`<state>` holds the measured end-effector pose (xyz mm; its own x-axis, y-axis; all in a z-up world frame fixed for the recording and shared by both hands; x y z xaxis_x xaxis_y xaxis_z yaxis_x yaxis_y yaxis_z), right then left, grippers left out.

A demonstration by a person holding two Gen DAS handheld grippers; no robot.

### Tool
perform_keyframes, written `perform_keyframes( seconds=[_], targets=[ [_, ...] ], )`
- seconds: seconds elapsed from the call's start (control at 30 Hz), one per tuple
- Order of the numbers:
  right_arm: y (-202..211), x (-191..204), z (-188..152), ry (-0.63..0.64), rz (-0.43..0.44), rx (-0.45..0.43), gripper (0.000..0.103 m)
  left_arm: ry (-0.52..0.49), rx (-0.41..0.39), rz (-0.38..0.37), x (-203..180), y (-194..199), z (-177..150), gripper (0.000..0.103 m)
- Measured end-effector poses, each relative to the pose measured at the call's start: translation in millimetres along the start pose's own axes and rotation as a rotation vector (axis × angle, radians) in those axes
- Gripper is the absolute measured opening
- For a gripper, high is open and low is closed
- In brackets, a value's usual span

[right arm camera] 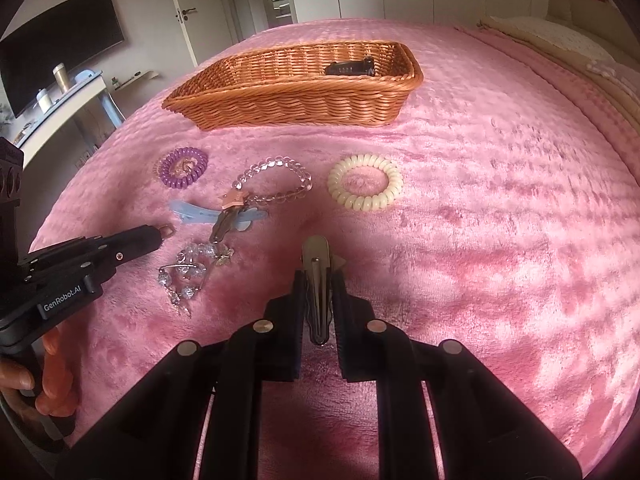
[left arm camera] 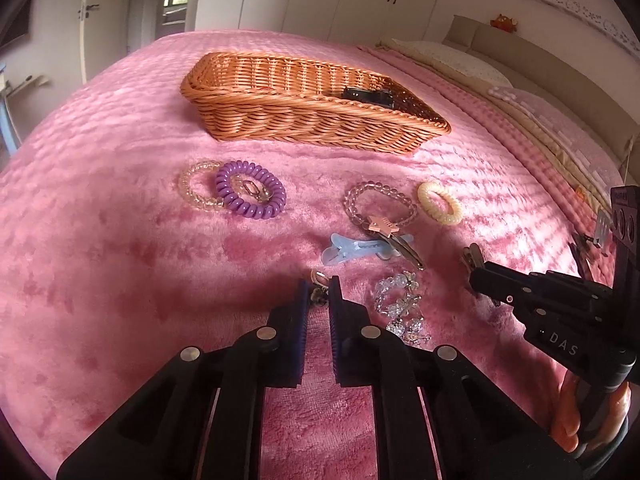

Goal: Organize jewelry
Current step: 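Grasp the silver hair clip with the right tool while the left tool grasps a small gold clasp, then carry both held items into the wicker basket and open both tools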

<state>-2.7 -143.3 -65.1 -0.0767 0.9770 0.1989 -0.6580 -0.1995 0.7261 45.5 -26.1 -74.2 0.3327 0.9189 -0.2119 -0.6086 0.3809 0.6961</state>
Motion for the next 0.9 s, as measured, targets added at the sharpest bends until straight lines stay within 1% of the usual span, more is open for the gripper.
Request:
perform_keyframes(
  seconds=[0.13, 0.23, 0.33, 0.5, 0.67, 0.73, 0.83, 0.9],
  targets=[
    [8.4, 2.9, 4.3, 0.007, 0.006, -0.020, 0.012, -0.004, -0.020, -0.010, -0.3, 8.5, 0.2, 0.008],
    [16.5, 4.4, 9.2, 0.006, 0.018, -0.037, 0.012, 0.018, -0.039, -0.046, 4.2, 15.2, 1.9, 0.008],
    [25.7, 7.5, 15.6, 0.010, 0.031, -0.053, 0.012, 0.051, -0.067, -0.112, 8.1, 25.6, 6.4, 0.008],
    [42.7, 13.9, 33.3, 0.027, 0.046, -0.100, 0.012, 0.054, -0.118, -0.149, 7.2, 44.5, 23.8, 0.008],
    [55.8, 20.0, 74.6, 0.056, 0.049, -0.169, 0.012, 0.014, -0.195, -0.138, -1.6, 63.0, 64.7, 0.008],
    [56.9, 20.2, 97.5, 0.048, 0.076, -0.187, 0.012, -0.006, -0.234, -0.128, -4.2, 66.5, 88.4, 0.008],
    [50.5, 20.5, 134.9, 0.046, 0.088, -0.214, 0.012, -0.016, -0.271, -0.114, -3.3, 62.3, 123.2, 0.008],
    [40.7, 21.4, 158.3, 0.047, 0.095, -0.219, 0.012, -0.013, -0.279, -0.113, 1.1, 53.8, 143.7, 0.008]
  ],
)
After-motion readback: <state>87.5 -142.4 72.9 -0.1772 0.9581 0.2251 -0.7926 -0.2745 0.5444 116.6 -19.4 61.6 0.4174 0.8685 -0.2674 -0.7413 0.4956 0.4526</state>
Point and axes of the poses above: each gripper's, at about its wrist camera, not at the fingertips, and y roughly against the way its jaws point, x to its left, z to its top, the point moved 4 cm from there along -y, roughly the way its jaws point, and after that the axes turned 2 degrees about -x, right-handed, at the moved point
